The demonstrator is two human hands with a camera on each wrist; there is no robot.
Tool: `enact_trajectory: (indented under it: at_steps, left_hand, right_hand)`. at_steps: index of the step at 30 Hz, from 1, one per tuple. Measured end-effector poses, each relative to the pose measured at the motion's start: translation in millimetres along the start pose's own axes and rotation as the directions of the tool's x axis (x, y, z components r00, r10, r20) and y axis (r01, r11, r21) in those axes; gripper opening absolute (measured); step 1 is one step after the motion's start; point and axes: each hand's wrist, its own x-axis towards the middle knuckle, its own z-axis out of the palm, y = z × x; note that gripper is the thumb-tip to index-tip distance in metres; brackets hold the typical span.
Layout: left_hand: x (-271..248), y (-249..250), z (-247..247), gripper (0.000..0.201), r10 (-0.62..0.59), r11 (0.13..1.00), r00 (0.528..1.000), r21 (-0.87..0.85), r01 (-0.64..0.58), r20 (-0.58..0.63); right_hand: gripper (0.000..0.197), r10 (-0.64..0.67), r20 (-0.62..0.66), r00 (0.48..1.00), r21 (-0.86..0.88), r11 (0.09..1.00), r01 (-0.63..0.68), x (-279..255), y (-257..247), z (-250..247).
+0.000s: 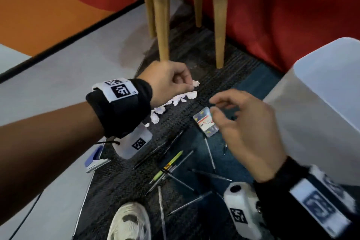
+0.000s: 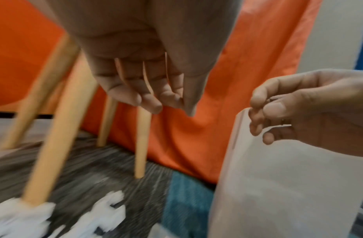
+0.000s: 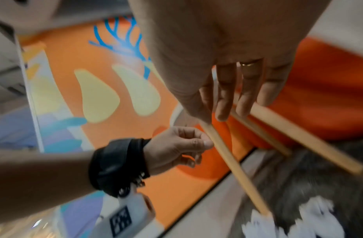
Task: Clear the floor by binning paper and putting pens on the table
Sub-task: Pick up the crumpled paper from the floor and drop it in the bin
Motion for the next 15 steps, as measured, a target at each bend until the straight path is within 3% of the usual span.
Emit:
enact_trajectory:
  at_steps: [3,7,10,15]
  left_hand:
    - [-12.9,-54.1,4.1,0.012,-0.184,0.98,0.983,0.077,0.183,0.013]
    - [-27.9,-113.3,17.3,0.013,-0.352,0.929,0.935,0.144,0.341,0.052]
    - [-33.2,-146.3,31.9,0.012,-0.436,0.887,0.895,0.213,0.41,0.091]
    - [-36.2,-186.9,56.4,0.01,-0.5,0.838,0.843,0.356,0.414,0.197]
  right_hand:
    - [0.01,0.034,0.173,0.984,0.01,0.999,-0.036,4.0,10.2,50.2]
    - [0.008,0.061,0.375,0.925,-0.168,0.986,0.003,10.3,24.9,102.2]
    - [0.011,0.1,0.479,0.872,-0.258,0.966,0.031,14.1,36.5,132.4]
    - [0.018,0.183,0.637,0.749,-0.355,0.932,0.074,20.7,51.2,182.8]
